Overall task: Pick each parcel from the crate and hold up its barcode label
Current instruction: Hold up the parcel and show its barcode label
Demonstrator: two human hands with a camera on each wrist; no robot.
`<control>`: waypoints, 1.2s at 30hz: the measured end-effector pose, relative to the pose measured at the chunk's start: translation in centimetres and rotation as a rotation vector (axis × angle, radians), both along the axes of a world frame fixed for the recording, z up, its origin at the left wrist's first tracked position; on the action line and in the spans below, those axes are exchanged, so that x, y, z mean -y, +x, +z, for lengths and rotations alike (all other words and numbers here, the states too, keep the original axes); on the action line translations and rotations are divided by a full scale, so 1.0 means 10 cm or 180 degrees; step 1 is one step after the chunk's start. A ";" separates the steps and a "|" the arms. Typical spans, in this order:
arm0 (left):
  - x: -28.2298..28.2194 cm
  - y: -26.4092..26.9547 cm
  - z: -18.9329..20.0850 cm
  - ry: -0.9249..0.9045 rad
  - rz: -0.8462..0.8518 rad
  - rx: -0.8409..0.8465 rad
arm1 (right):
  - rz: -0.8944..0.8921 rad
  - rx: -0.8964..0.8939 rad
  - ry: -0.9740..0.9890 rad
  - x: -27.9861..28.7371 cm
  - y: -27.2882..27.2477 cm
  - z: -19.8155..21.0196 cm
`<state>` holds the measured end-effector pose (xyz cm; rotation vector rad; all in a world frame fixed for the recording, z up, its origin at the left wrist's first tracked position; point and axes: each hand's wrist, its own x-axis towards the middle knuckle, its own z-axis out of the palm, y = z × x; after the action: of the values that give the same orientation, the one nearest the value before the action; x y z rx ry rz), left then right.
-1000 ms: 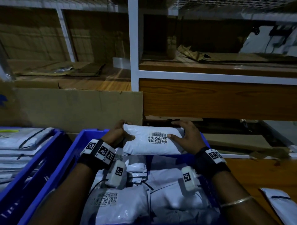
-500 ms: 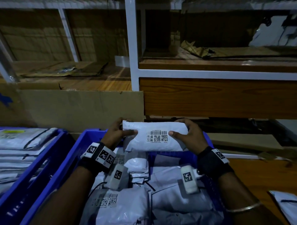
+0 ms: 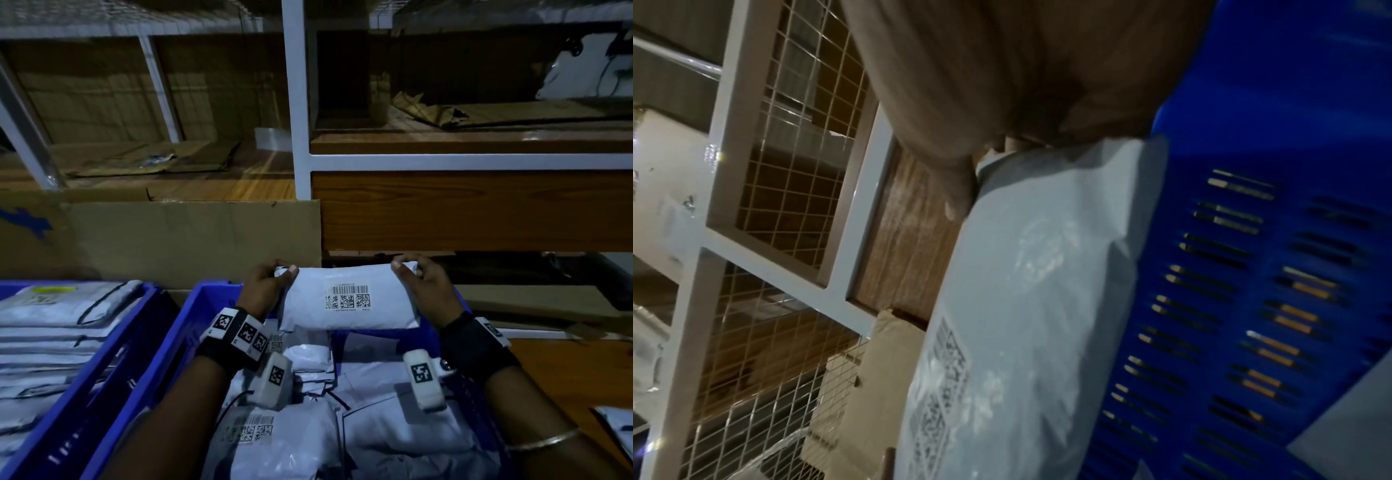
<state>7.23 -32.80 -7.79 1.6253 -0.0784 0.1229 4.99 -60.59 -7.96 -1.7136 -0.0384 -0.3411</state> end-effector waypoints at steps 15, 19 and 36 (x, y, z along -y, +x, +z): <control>-0.10 -0.03 0.06 0.0062 0.0246 0.0051 | 0.0554 -0.0521 0.0294 -0.09 -0.14 0.00; -0.15 -0.01 0.09 -0.0004 0.0292 -0.0076 | 0.0532 -0.0672 0.0310 -0.15 -0.13 -0.04; -0.60 -0.10 0.83 0.1429 -0.0196 -0.0557 | 0.0739 -0.0923 0.0551 -0.59 -0.08 -0.20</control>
<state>6.22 -26.78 0.52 2.0722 -0.0213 -0.0923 4.20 -54.68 -9.99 -1.5528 0.0046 0.0759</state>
